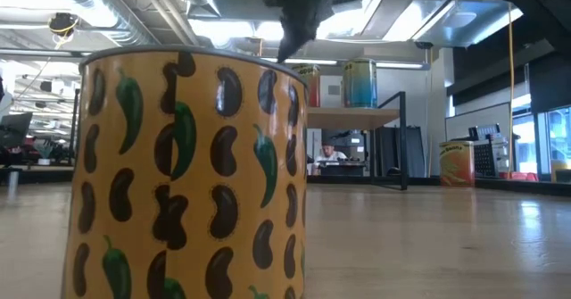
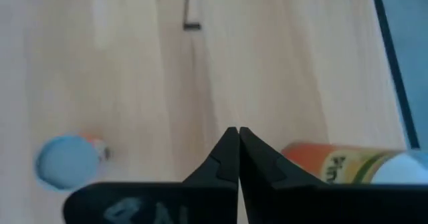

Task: Pick and place cans onto a shelf
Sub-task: Put the canned pineapple on the shelf, then put the canned green beans on the shelf

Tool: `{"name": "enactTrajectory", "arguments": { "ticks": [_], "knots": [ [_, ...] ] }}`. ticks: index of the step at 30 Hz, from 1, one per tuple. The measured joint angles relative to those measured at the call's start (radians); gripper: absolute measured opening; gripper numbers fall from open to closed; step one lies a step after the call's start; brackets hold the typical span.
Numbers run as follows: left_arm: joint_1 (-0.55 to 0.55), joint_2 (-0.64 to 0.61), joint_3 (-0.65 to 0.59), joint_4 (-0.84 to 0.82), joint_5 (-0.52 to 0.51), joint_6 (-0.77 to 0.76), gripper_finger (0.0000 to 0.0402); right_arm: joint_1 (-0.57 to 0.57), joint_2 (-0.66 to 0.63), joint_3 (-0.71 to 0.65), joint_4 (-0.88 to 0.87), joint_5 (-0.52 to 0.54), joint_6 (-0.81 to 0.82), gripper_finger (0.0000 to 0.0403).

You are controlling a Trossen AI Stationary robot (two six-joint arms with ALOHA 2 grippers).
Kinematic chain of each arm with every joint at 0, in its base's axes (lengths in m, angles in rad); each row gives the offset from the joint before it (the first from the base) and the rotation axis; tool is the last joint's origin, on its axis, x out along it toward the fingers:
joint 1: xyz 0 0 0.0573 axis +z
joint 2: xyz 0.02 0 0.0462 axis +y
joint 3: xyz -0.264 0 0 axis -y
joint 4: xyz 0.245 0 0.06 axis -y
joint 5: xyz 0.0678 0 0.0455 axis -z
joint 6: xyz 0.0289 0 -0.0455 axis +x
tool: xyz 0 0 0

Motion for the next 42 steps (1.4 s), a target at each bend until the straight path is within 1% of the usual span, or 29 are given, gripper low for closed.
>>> {"name": "enactTrajectory", "arguments": {
  "ticks": [4, 9, 12, 18, 25, 30, 36, 37, 40, 41, 42],
  "knots": [
    [0.0, 0.0, 0.0, 0.0, 0.0, 0.0, 0.0033, -0.032, 0.005, -0.033, 0.002, 0.073, 0.012, 0.0002],
    [0.0, 0.0, 0.0, 0.0, 0.0, 0.0, 0.0033, -0.072, 0.005, -0.033, 0.013, 0.083, 0.012, 0.0002],
    [0.0, 0.0, 0.0, 0.0, 0.0, 0.0, 0.0033, -0.092, 0.005, -0.033, 0.011, 0.109, 0.012, 0.0002],
    [0.0, 0.0, 0.0, 0.0, 0.0, 0.0, 0.0033, -0.125, 0.005, -0.033, 0.01, 0.118, 0.012, 0.0001],
    [0.0, 0.0, 0.0, 0.0, 0.0, 0.0, 0.0033, -0.149, 0.005, -0.033, 0.008, 0.166, 0.015, 0.0001],
    [0.0, 0.0, 0.0, 0.0, 0.0, 0.0, 0.0033, -0.15, 0.005, -0.033, 0.007, 0.232, 0.017, 0.0],
    [0.0, 0.0, 0.0, 0.0, 0.0, -0.001, 0.0033, -0.15, 0.004, -0.033, 0.008, 0.186, 0.016, 0.0],
    [0.0, 0.0, 0.0, 0.0, 0.0, -0.001, 0.0033, -0.15, 0.004, -0.033, 0.007, 0.164, 0.016, 0.0],
    [0.0, 0.0, 0.0, 0.0, 0.0, -0.001, 0.0033, -0.149, 0.004, -0.033, 0.007, 0.008, 0.016, 0.0],
    [0.0, 0.0, 0.0, 0.0, 0.0, -0.001, 0.0033, -0.148, 0.004, -0.033, 0.007, -0.027, 0.015, 0.0],
    [0.0, 0.0, 0.0, 0.0, 0.0, -0.001, 0.0033, -0.147, 0.004, -0.033, 0.008, -0.035, 0.015, 0.0]
  ]
}}
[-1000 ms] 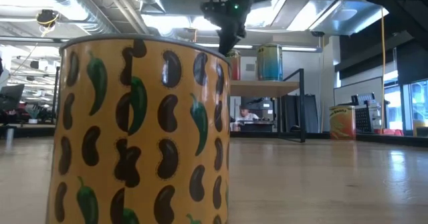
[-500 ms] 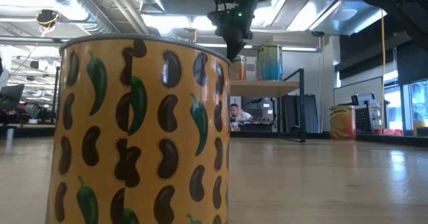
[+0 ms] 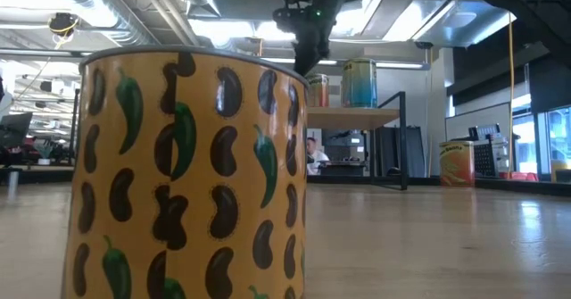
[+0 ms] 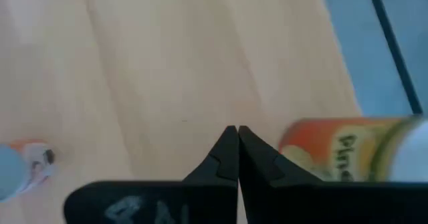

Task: Pick and place cans onto a shelf
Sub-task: Put the canned green beans on the shelf

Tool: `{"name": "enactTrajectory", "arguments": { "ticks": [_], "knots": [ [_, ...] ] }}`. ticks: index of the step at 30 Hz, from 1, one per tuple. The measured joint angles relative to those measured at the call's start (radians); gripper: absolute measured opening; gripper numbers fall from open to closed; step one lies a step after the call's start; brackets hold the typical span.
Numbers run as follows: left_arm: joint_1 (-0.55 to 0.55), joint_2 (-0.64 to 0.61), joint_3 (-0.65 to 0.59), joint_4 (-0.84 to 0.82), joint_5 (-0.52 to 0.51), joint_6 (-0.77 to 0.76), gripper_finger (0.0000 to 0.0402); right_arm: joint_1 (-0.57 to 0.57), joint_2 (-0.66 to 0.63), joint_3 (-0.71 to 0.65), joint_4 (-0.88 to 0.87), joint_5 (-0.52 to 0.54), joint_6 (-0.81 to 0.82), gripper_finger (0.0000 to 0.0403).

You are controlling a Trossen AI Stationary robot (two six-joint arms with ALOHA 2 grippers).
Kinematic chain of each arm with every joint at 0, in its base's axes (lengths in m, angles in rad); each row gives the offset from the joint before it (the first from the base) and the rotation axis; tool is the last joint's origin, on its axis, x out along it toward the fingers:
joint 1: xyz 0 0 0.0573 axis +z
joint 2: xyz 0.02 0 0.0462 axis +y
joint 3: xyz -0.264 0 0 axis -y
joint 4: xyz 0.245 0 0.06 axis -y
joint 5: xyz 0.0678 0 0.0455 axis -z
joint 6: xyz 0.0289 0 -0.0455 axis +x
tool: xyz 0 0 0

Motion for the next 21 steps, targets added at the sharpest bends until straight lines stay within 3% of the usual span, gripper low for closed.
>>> {"name": "enactTrajectory", "arguments": {
  "ticks": [8, 14, 21],
  "knots": [
    [0.0, 0.0, 0.0, 0.0, 0.0, 0.0, 0.0033, -0.009, 0.003, 0.0, 0.008, 0.117, -0.001, 0.0],
    [0.0, 0.0, 0.0, 0.0, 0.0, 0.0, 0.0033, -0.024, 0.003, 0.0, 0.008, 0.137, -0.002, 0.0],
    [0.0, 0.0, 0.0, 0.0, 0.0, 0.0, 0.0033, 0.012, -0.015, 0.024, -0.059, -0.018, -0.043, 0.0]
  ]
}}
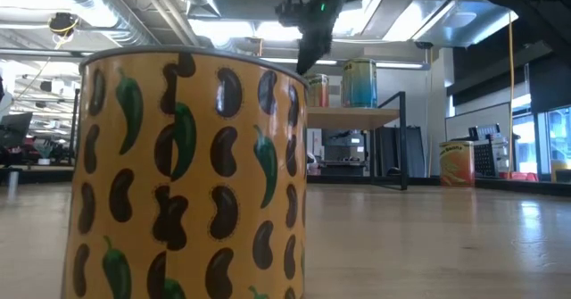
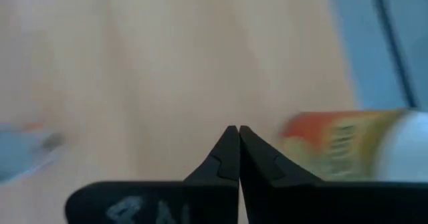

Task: Pick and place cans onto a shelf
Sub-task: Put the canned green beans on the shelf

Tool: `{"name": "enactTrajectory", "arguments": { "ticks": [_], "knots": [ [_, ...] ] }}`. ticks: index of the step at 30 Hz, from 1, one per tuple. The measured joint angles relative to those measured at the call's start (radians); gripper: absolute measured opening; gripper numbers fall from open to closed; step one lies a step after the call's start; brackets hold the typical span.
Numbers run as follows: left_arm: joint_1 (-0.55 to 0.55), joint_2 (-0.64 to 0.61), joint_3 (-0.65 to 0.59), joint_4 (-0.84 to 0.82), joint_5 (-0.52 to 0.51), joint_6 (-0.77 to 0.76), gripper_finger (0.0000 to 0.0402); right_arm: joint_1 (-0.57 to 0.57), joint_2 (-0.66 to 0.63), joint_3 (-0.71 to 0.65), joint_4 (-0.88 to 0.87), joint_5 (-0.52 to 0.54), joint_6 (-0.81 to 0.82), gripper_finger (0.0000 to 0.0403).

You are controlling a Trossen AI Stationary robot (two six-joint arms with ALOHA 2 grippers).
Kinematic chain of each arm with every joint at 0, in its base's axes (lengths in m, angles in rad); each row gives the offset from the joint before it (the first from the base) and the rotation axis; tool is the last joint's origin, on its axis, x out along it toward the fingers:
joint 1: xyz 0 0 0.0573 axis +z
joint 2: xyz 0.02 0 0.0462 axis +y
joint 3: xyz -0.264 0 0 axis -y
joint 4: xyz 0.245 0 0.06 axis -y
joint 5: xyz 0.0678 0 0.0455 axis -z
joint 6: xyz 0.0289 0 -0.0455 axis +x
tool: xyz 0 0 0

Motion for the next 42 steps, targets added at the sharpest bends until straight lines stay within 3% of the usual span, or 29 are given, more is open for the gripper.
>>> {"name": "enactTrajectory", "arguments": {
  "ticks": [5, 10, 17, 31, 36, 42],
  "knots": [
    [0.0, 0.0, 0.0, 0.0, 0.0, 0.0, 0.0033, 0.071, -0.011, 0.099, -0.121, -0.005, -0.012, 0.0],
    [0.0, 0.0, 0.0, -0.004, 0.0, 0.004, 0.0033, 0.123, -0.081, 0.086, -0.149, 0.021, 0.016, 0.0],
    [0.0, 0.0, 0.0, -0.011, 0.001, 0.004, 0.0033, 0.153, -0.162, 0.087, -0.329, 0.203, 0.132, 0.0],
    [0.0, 0.0, 0.0, -0.019, 0.005, 0.004, 0.0033, 0.135, -0.331, 0.072, -0.325, 0.261, 0.307, 0.0],
    [0.0, 0.0, 0.0, -0.019, 0.005, 0.004, 0.0033, 0.094, -0.413, -0.027, -0.323, 0.302, 0.345, 0.0],
    [0.0, 0.0, 0.0, -0.02, 0.004, 0.004, 0.0033, 0.025, -0.562, -0.272, -0.325, 0.303, 0.464, 0.0]
  ]
}}
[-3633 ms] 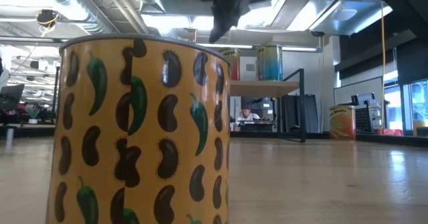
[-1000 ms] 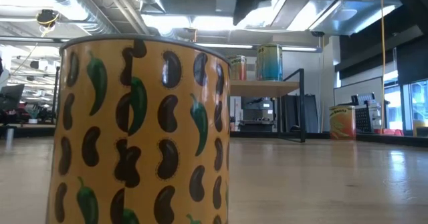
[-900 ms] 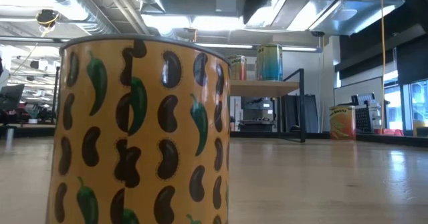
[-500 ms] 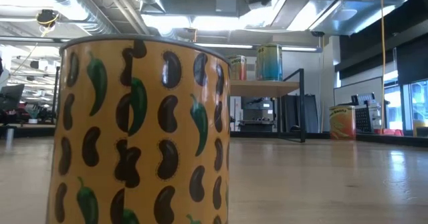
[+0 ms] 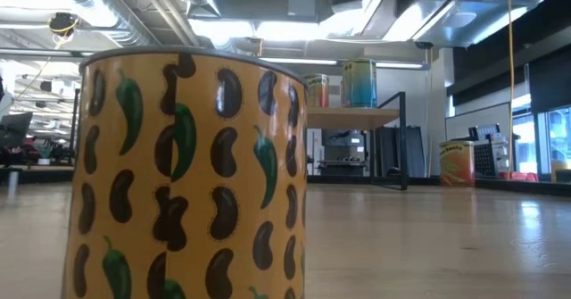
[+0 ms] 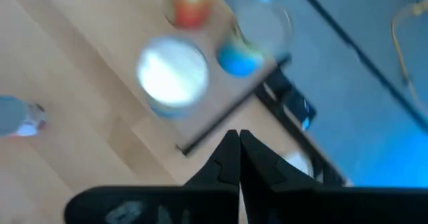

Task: Pick and place cans onto a shelf
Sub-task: Put the canned green beans on the shelf

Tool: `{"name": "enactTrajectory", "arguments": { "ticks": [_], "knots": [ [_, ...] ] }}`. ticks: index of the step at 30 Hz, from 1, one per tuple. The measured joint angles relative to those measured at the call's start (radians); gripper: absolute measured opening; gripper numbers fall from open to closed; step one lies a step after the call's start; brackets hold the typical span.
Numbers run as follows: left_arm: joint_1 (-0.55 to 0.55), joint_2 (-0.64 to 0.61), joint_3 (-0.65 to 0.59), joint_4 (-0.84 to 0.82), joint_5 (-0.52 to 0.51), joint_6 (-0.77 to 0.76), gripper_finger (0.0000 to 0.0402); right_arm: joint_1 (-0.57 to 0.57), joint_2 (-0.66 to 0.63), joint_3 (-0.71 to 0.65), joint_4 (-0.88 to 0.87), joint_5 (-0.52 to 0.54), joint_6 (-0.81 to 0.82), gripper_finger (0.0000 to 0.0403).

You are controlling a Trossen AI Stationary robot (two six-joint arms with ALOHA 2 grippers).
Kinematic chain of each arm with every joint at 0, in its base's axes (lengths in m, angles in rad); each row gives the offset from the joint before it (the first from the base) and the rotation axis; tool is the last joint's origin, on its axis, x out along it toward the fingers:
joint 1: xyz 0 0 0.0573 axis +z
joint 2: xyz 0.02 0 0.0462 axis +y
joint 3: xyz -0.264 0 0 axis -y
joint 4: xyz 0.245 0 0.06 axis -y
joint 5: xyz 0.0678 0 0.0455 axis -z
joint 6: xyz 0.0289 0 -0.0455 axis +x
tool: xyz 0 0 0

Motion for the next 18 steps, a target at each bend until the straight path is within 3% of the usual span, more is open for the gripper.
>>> {"name": "enactTrajectory", "arguments": {
  "ticks": [8, 18],
  "knots": [
    [0.0, 0.0, 0.0, 0.0, 0.0, 0.0, 0.0033, -0.129, -0.141, -0.275, -0.002, 0.0, 0.253, 0.0019],
    [0.0, 0.0, 0.0, 0.001, -0.005, 0.0, 0.0033, -0.322, -0.149, -0.488, 0.003, -0.016, 0.287, 0.0078]
  ]
}}
